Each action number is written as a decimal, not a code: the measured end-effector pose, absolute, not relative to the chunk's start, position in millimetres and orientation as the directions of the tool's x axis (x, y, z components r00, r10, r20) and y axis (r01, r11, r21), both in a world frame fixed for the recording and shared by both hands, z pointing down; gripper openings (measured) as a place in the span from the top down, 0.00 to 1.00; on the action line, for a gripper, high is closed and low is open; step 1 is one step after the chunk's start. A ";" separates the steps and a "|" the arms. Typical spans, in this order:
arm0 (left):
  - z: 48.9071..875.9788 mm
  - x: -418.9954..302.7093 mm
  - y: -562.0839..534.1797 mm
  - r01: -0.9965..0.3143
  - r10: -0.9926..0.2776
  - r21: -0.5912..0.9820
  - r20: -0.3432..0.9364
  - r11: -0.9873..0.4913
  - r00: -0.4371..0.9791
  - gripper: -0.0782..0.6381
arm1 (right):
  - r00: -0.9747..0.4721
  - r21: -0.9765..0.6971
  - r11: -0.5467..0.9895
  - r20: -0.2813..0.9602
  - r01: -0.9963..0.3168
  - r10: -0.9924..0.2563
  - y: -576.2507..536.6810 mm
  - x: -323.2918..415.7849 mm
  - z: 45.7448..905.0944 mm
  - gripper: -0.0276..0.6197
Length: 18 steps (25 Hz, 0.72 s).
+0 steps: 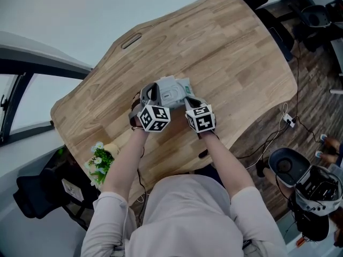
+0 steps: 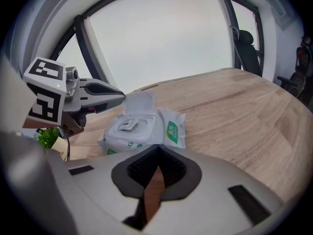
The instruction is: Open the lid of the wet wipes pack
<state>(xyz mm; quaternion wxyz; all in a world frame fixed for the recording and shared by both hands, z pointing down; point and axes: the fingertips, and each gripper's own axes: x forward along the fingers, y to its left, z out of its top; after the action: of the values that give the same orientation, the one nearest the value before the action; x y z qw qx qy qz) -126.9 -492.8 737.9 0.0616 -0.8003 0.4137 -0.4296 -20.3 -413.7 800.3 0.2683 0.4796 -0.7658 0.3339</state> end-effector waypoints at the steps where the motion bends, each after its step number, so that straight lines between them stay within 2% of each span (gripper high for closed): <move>1: 735.7 -127.8 -491.0 -0.615 -0.717 -0.450 0.634 -0.647 0.290 0.86 | -0.392 -0.248 0.318 0.728 -0.915 -0.562 -413.9 -19.8 798.0 0.95; 10: 711.3 -138.7 -476.0 -0.664 -0.744 -0.434 0.604 -0.608 0.286 0.86 | -0.387 -0.213 0.329 0.630 -0.920 -0.674 -410.8 -20.0 745.6 0.95; 18: 671.6 -143.8 -453.2 -0.774 -0.776 -0.325 0.547 -0.544 0.316 0.86 | -0.373 -0.198 0.316 0.509 -0.928 -0.776 -399.5 -4.9 690.3 0.95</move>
<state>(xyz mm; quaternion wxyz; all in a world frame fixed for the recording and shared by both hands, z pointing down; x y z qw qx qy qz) -143.8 -453.2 671.6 0.0013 -0.8110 0.4777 -0.3377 -4.9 -399.5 690.3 0.1624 0.5358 -0.7948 0.2341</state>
